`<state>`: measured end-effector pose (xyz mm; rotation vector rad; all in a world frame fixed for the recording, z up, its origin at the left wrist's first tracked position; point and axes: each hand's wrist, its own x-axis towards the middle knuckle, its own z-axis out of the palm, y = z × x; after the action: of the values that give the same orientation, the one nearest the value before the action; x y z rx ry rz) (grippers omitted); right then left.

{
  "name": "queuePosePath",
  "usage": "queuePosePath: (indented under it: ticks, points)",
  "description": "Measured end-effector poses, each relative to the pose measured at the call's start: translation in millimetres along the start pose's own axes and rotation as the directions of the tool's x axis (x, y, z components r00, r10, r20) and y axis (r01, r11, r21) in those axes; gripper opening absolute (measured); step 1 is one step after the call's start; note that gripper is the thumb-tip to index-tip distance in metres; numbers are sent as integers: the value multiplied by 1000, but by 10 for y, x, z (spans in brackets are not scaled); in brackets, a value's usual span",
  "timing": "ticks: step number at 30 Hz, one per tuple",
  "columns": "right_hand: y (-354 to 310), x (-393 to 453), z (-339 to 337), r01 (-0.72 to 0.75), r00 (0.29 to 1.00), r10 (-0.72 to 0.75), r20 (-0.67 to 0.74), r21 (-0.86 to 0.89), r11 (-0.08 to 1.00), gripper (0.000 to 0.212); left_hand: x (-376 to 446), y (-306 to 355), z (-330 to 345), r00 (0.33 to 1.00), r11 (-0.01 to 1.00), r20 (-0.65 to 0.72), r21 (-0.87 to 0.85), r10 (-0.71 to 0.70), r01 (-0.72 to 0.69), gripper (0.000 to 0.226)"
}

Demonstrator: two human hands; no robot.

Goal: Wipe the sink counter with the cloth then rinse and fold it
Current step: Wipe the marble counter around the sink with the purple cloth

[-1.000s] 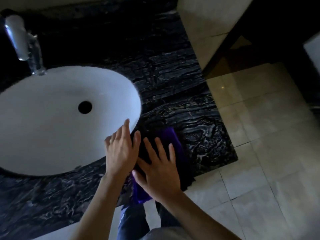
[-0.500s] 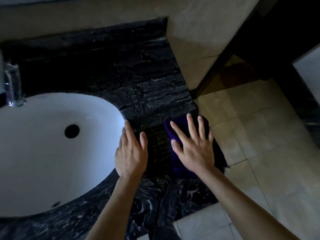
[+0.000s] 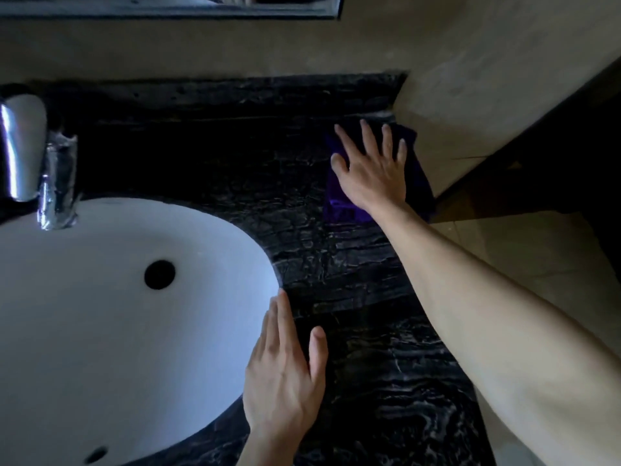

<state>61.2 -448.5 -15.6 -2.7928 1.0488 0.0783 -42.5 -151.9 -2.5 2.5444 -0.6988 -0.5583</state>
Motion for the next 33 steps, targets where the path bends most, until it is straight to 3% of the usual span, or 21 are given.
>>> queuePosePath:
  ticks: [3,7,11,15,19,22,25,29,33]
  points:
    - [-344,74,39,69,998,-69,-2,-6,998,60,-1,2,-2,1000,1000,17,-16,-1,2,85]
    - [-973,103,116,268,963,-268,27,-2,964,58,13,-7,-20,999,999,36,-28,20,-19,95]
    - [-989,-203,163,373,927,-371,49,-18,928,57,-15,-12,-57,999,997,34,-73,19,-16,94]
    - [-750,-967,199,343,939,-343,9,-35,939,57,-19,-11,-73,1000,997,11,-75,16,-15,92]
    - [-446,-2007,216,303,952,-301,57,-46,952,59,-19,-19,-79,1000,996,15,-94,-3,4,90]
    - [-326,-2898,278,266,960,-259,105,-60,962,64,-65,-36,-97,1000,993,22,-119,-14,17,75]
    - [-202,-3330,268,341,933,-336,127,-19,940,62,-110,-55,-112,1000,987,17,-158,-5,7,67]
    - [109,-2814,142,481,865,-467,186,-40,876,60,-89,-99,-96,998,995,33,-85,52,-49,83]
    - [375,-1662,77,336,941,-329,80,-98,937,57,-78,-199,-136,988,993,102,-21,119,-117,81]
